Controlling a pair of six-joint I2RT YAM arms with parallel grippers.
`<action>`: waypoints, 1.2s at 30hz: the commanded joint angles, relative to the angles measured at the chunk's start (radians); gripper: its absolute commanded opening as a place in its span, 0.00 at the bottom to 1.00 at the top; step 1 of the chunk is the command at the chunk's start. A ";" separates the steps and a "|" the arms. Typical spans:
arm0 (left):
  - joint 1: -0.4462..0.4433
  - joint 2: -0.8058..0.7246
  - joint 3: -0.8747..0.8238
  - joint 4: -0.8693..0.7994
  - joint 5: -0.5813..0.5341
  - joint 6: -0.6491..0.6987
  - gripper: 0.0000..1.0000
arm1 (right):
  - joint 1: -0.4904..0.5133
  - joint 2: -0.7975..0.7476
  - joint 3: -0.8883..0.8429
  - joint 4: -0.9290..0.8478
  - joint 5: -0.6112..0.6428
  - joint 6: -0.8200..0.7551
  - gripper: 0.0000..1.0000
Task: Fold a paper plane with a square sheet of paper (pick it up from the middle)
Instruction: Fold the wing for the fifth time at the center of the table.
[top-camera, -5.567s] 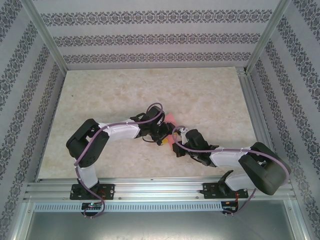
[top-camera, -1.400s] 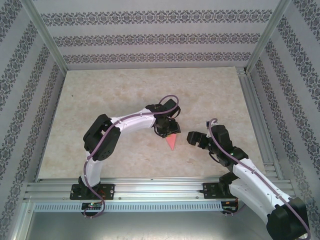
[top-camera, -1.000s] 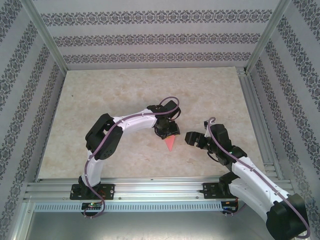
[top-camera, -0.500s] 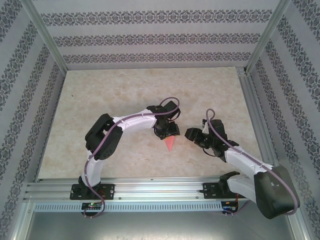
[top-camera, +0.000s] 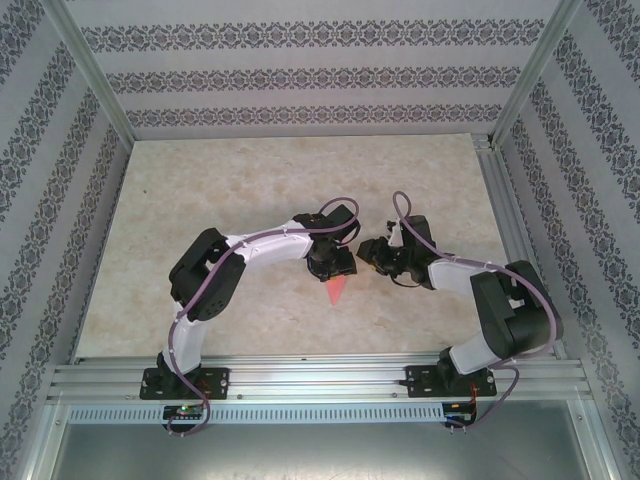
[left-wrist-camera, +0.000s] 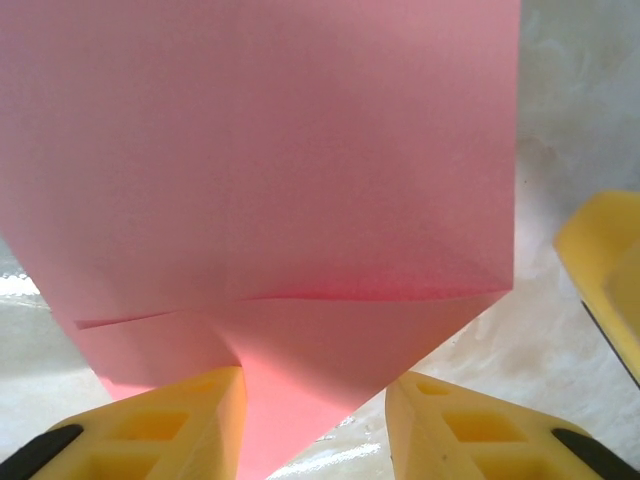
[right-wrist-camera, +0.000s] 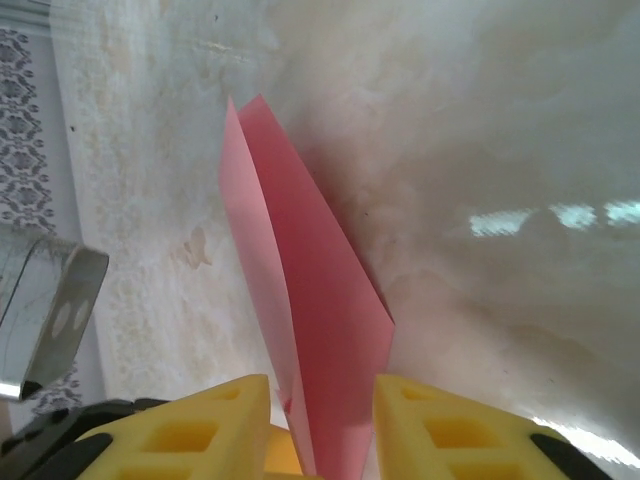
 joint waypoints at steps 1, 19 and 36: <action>-0.015 -0.043 -0.007 0.008 -0.012 0.031 0.42 | 0.010 0.025 0.044 0.096 -0.071 0.028 0.32; -0.014 -0.061 -0.017 0.004 -0.033 0.039 0.17 | 0.042 0.066 0.112 -0.038 -0.006 -0.028 0.44; -0.010 -0.150 -0.129 0.110 -0.029 0.033 0.02 | 0.064 0.065 0.094 -0.002 -0.039 -0.025 0.44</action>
